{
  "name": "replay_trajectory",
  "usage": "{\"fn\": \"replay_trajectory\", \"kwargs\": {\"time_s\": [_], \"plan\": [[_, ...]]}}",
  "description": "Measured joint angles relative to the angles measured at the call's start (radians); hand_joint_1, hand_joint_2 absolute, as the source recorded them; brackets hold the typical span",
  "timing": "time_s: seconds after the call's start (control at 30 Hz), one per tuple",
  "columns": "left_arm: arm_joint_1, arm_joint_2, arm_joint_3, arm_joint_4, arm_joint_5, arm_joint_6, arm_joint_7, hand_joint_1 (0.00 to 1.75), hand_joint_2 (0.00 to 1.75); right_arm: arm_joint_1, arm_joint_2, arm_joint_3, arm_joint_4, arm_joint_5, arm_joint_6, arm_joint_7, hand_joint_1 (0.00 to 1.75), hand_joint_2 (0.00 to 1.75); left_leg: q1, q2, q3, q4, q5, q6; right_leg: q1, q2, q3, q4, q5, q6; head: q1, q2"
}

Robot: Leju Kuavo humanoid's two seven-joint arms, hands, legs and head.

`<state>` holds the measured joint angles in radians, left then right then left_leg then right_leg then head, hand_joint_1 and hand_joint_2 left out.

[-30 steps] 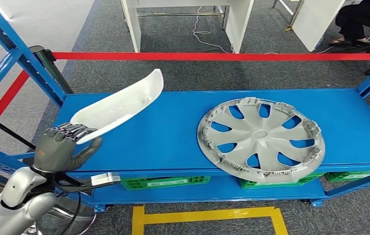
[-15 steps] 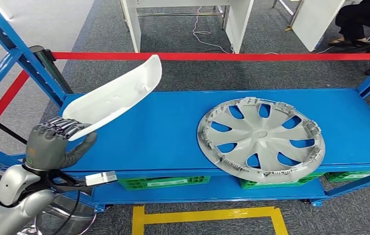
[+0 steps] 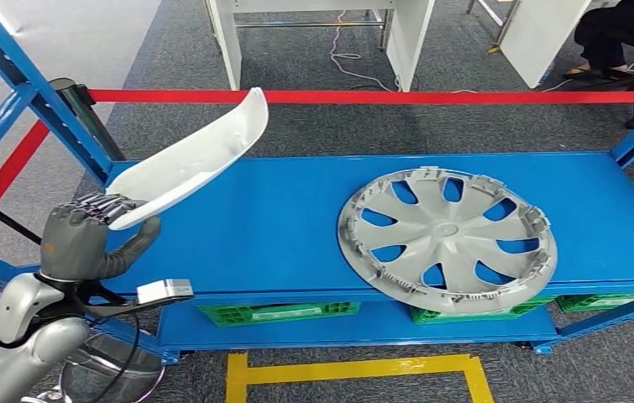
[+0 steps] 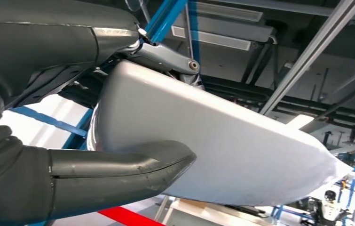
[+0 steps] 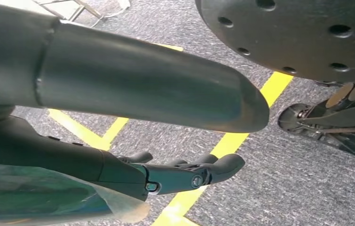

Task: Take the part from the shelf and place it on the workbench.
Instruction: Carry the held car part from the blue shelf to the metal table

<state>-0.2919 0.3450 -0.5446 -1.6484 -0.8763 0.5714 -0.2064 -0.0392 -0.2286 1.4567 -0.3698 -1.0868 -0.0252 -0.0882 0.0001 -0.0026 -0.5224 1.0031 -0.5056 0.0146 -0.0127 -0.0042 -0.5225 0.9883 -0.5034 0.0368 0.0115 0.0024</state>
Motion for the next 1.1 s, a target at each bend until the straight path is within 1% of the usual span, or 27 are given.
{"fn": "replay_trajectory", "kwargs": {"time_s": [0.1, 0.13, 0.2, 0.23, 0.27, 0.3, 0.33, 0.37, 0.43, 0.47, 0.5, 0.53, 0.57, 0.6, 0.63, 0.67, 0.7, 0.77, 0.8, 0.83, 0.87, 0.93, 0.97, 1.0, 1.03, 1.07, 1.1], "plan": [[0.0, -0.001, 0.003, 0.0, 0.004, -0.005, -0.001, 1.75, 1.75, 0.0, 0.0, -0.005, 0.0, -0.003, 0.0, -0.001, 0.0, 0.0, 0.0, 0.0, 0.0, 0.0, 0.0, 0.0, 0.0, 0.0, 0.0, 0.0, 0.0, 0.0, 0.0, 0.0], [0.0, -0.001, 0.006, 0.0, 0.001, -0.008, 0.0, 1.75, 1.75, 0.0, 0.002, -0.006, 0.001, -0.005, 0.0, -0.001, 0.0, 0.0, -0.002, 0.0, -0.001, 0.003, -0.001, 0.002, -0.002, 0.0, 0.0, -0.002, 0.001, 0.002, 0.0, 0.0], [0.002, 0.003, 0.014, -0.001, -0.01, -0.012, 0.005, 1.75, 1.75, 0.001, 0.007, -0.008, 0.001, -0.008, -0.002, -0.002, 0.0, 0.0, -0.005, 0.0, -0.003, 0.007, 0.0, 0.008, -0.005, -0.001, 0.0, -0.005, 0.006, 0.008, -0.001, 0.0], [0.003, 0.007, 0.019, -0.003, -0.015, -0.014, 0.008, 1.75, 1.75, 0.001, 0.009, -0.008, 0.001, -0.009, -0.003, -0.003, 0.0, 0.0, -0.005, 0.0, -0.002, 0.003, 0.005, 0.013, -0.006, 0.0, 0.001, -0.007, 0.009, 0.012, -0.001, 0.0], [0.006, 0.012, 0.026, -0.007, -0.017, -0.015, 0.012, 1.75, 1.75, 0.001, 0.011, -0.009, 0.001, -0.01, -0.006, -0.003, 0.0, 0.0, -0.003, 0.002, 0.0, -0.006, 0.012, 0.017, -0.006, 0.0, -0.001, -0.007, 0.007, 0.015, -0.001, 0.0], [0.009, 0.017, 0.032, -0.012, -0.018, -0.018, 0.014, 1.75, 1.75, 0.002, 0.013, -0.009, 0.0, -0.012, -0.009, -0.004, 0.0, 0.0, -0.001, 0.003, 0.003, -0.017, 0.02, 0.021, -0.005, 0.0, -0.007, 0.002, -0.004, 0.017, 0.0, 0.0], [0.013, 0.022, 0.039, -0.017, -0.02, -0.022, 0.017, 1.75, 1.75, 0.003, 0.014, -0.01, 0.0, -0.013, -0.013, -0.004, 0.0, 0.0, 0.002, 0.004, 0.004, -0.027, 0.027, 0.026, -0.005, 0.001, -0.021, 0.028, -0.027, 0.018, 0.001, 0.0], [0.02, 0.027, 0.047, -0.023, -0.022, -0.027, 0.021, 1.75, 1.75, 0.004, 0.014, -0.011, 0.0, -0.014, -0.017, -0.003, 0.0, 0.0, 0.004, 0.006, 0.003, -0.032, 0.031, 0.028, -0.006, 0.001, -0.044, 0.079, -0.06, 0.019, 0.002, 0.0], [0.039, 0.039, 0.059, -0.034, -0.025, -0.035, 0.027, 1.75, 1.75, 0.007, 0.016, -0.013, -0.001, -0.017, -0.025, -0.003, 0.0, 0.0, 0.004, 0.006, -0.002, -0.031, 0.033, 0.029, -0.008, 0.002, -0.103, 0.217, -0.123, 0.023, 0.003, 0.0], [0.053, 0.044, 0.065, -0.041, -0.026, -0.038, 0.03, 1.75, 1.75, 0.009, 0.016, -0.014, -0.003, -0.019, -0.029, -0.003, 0.0, 0.0, 0.005, 0.007, -0.003, -0.03, 0.034, 0.028, -0.01, 0.002, -0.124, 0.269, -0.135, 0.027, 0.003, 0.0], [0.066, 0.05, 0.071, -0.047, -0.027, -0.041, 0.032, 1.75, 1.75, 0.011, 0.016, -0.015, -0.005, -0.023, -0.033, -0.003, 0.0, 0.0, 0.007, 0.007, -0.004, -0.028, 0.034, 0.027, -0.013, 0.002, -0.129, 0.283, -0.126, 0.031, 0.003, 0.0], [0.081, 0.056, 0.076, -0.055, -0.027, -0.044, 0.032, 1.75, 1.75, 0.012, 0.016, -0.016, -0.008, -0.029, -0.041, -0.002, 0.0, 0.0, 0.01, 0.007, -0.005, -0.024, 0.033, 0.023, -0.017, 0.002, -0.117, 0.26, -0.1, 0.036, 0.003, 0.0], [0.095, 0.062, 0.083, -0.064, -0.026, -0.047, 0.031, 1.75, 1.75, 0.014, 0.017, -0.019, -0.011, -0.035, -0.053, -0.001, 0.0, 0.0, 0.015, 0.007, -0.007, -0.018, 0.03, 0.017, -0.022, 0.002, -0.086, 0.2, -0.061, 0.041, 0.003, 0.0], [0.11, 0.068, 0.09, -0.074, -0.022, -0.049, 0.029, 1.75, 1.75, 0.015, 0.019, -0.023, -0.019, -0.043, -0.072, 0.003, 0.0, 0.0, 0.018, 0.006, -0.01, -0.011, 0.026, 0.009, -0.025, 0.003, -0.052, 0.136, -0.035, 0.049, 0.004, 0.0], [0.124, 0.074, 0.099, -0.084, -0.016, -0.051, 0.025, 1.75, 1.75, 0.017, 0.022, -0.028, -0.03, -0.051, -0.096, 0.007, 0.0, 0.0, 0.02, 0.005, -0.015, 0.0, 0.022, -0.001, -0.026, 0.006, -0.024, 0.085, -0.017, 0.051, 0.007, 0.0], [0.138, 0.079, 0.108, -0.095, -0.01, -0.051, 0.019, 1.75, 1.75, 0.019, 0.025, -0.032, -0.043, -0.058, -0.118, 0.012, 0.0, 0.0, 0.02, 0.003, -0.022, 0.011, 0.02, -0.01, -0.027, 0.01, -0.007, 0.053, -0.012, 0.051, 0.009, 0.0], [0.151, 0.082, 0.116, -0.104, -0.003, -0.051, 0.015, 1.75, 1.75, 0.02, 0.027, -0.035, -0.059, -0.063, -0.138, 0.018, 0.0, 0.0, 0.019, 0.002, -0.03, 0.02, 0.02, -0.018, -0.025, 0.014, -0.004, 0.047, -0.02, 0.046, 0.011, 0.0], [0.172, 0.087, 0.128, -0.118, 0.005, -0.051, 0.009, 1.75, 1.75, 0.024, 0.027, -0.039, -0.086, -0.068, -0.16, 0.024, 0.0, 0.0, 0.019, -0.001, -0.04, 0.029, 0.025, -0.03, -0.025, 0.016, -0.013, 0.051, -0.022, 0.03, 0.01, 0.0], [0.181, 0.089, 0.134, -0.122, 0.007, -0.051, 0.008, 1.75, 1.75, 0.026, 0.027, -0.04, -0.099, -0.07, -0.166, 0.027, 0.0, 0.0, 0.02, -0.001, -0.047, 0.036, 0.016, -0.034, -0.024, 0.015, -0.02, 0.052, -0.02, 0.02, 0.008, 0.0], [0.189, 0.091, 0.139, -0.126, 0.007, -0.052, 0.008, 1.75, 1.75, 0.027, 0.027, -0.041, -0.111, -0.072, -0.17, 0.028, 0.0, 0.0, 0.021, 0.0, -0.056, 0.055, -0.005, -0.038, -0.024, 0.013, -0.027, 0.053, -0.015, 0.011, 0.005, 0.0], [0.195, 0.093, 0.143, -0.129, 0.007, -0.053, 0.008, 1.75, 1.75, 0.028, 0.027, -0.042, -0.122, -0.073, -0.173, 0.029, 0.0, 0.0, 0.022, 0.0, -0.071, 0.095, -0.04, -0.04, -0.023, 0.011, -0.036, 0.052, -0.009, 0.0, 0.002, 0.0], [0.203, 0.095, 0.149, -0.134, 0.007, -0.054, 0.008, 1.75, 1.75, 0.028, 0.026, -0.045, -0.141, -0.076, -0.178, 0.03, 0.0, 0.0, 0.022, 0.001, -0.111, 0.216, -0.124, -0.042, -0.016, 0.007, -0.054, 0.052, 0.003, -0.017, -0.004, 0.0], [0.207, 0.095, 0.15, -0.135, 0.007, -0.054, 0.009, 1.75, 1.75, 0.029, 0.026, -0.046, -0.147, -0.077, -0.179, 0.031, 0.0, 0.0, 0.021, 0.001, -0.126, 0.275, -0.154, -0.04, -0.011, 0.005, -0.063, 0.053, 0.01, -0.022, -0.005, 0.0], [0.211, 0.095, 0.151, -0.136, 0.006, -0.055, 0.009, 1.75, 1.75, 0.029, 0.026, -0.047, -0.153, -0.078, -0.18, 0.032, 0.0, 0.0, 0.019, 0.001, -0.13, 0.31, -0.165, -0.037, -0.006, 0.004, -0.071, 0.053, 0.016, -0.027, -0.005, 0.0], [0.214, 0.095, 0.152, -0.136, 0.006, -0.056, 0.009, 1.75, 1.75, 0.03, 0.026, -0.048, -0.158, -0.079, -0.181, 0.032, 0.0, 0.0, 0.016, 0.001, -0.118, 0.311, -0.157, -0.03, 0.0, 0.003, -0.079, 0.053, 0.023, -0.03, -0.005, 0.0], [0.216, 0.096, 0.154, -0.138, 0.006, -0.056, 0.009, 1.75, 1.75, 0.03, 0.026, -0.049, -0.162, -0.08, -0.182, 0.033, 0.0, 0.0, 0.012, 0.001, -0.09, 0.274, -0.13, -0.021, 0.005, 0.002, -0.087, 0.053, 0.03, -0.032, -0.005, 0.0], [0.217, 0.097, 0.155, -0.14, 0.006, -0.057, 0.009, 1.75, 1.75, 0.029, 0.026, -0.05, -0.167, -0.082, -0.183, 0.033, 0.0, 0.0, 0.006, 0.001, -0.048, 0.208, -0.098, -0.007, 0.01, 0.002, -0.094, 0.052, 0.038, -0.035, -0.005, 0.0]]}}
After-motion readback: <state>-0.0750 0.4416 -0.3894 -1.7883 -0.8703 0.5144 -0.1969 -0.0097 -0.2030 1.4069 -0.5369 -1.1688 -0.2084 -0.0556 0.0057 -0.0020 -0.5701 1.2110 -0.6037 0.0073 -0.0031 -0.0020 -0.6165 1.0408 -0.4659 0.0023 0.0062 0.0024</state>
